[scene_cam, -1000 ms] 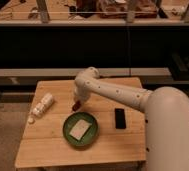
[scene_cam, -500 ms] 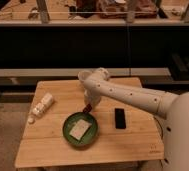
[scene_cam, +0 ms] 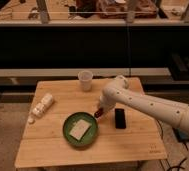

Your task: Drag the pepper across the table

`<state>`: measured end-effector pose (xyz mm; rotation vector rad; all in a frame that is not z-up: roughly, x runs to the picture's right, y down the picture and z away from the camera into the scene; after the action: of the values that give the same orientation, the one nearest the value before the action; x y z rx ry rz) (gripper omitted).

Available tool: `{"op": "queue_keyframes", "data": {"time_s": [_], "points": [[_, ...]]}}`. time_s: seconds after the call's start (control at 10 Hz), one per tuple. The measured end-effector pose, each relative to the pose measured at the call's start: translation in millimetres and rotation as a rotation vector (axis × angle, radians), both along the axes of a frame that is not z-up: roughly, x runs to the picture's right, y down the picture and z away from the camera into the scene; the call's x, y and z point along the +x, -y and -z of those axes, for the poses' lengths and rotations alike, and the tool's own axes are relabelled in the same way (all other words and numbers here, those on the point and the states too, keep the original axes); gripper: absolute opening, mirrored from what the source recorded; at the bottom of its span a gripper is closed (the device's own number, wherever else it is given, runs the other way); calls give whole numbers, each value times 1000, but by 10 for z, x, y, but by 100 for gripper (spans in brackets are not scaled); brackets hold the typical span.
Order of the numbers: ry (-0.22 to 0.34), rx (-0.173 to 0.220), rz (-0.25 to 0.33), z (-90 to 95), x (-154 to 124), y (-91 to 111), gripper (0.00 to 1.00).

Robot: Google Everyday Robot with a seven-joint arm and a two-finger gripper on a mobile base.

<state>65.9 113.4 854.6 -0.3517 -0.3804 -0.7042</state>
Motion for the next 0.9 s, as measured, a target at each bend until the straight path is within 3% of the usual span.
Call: {"op": "queue_keyframes", "data": {"time_s": [0.4, 0.7, 0.9], "points": [[-4, 6, -53, -14, 170, -107, 0], [-22, 0, -77, 27, 294, -304, 0], [-69, 0, -71, 177, 380, -408, 0]]}}
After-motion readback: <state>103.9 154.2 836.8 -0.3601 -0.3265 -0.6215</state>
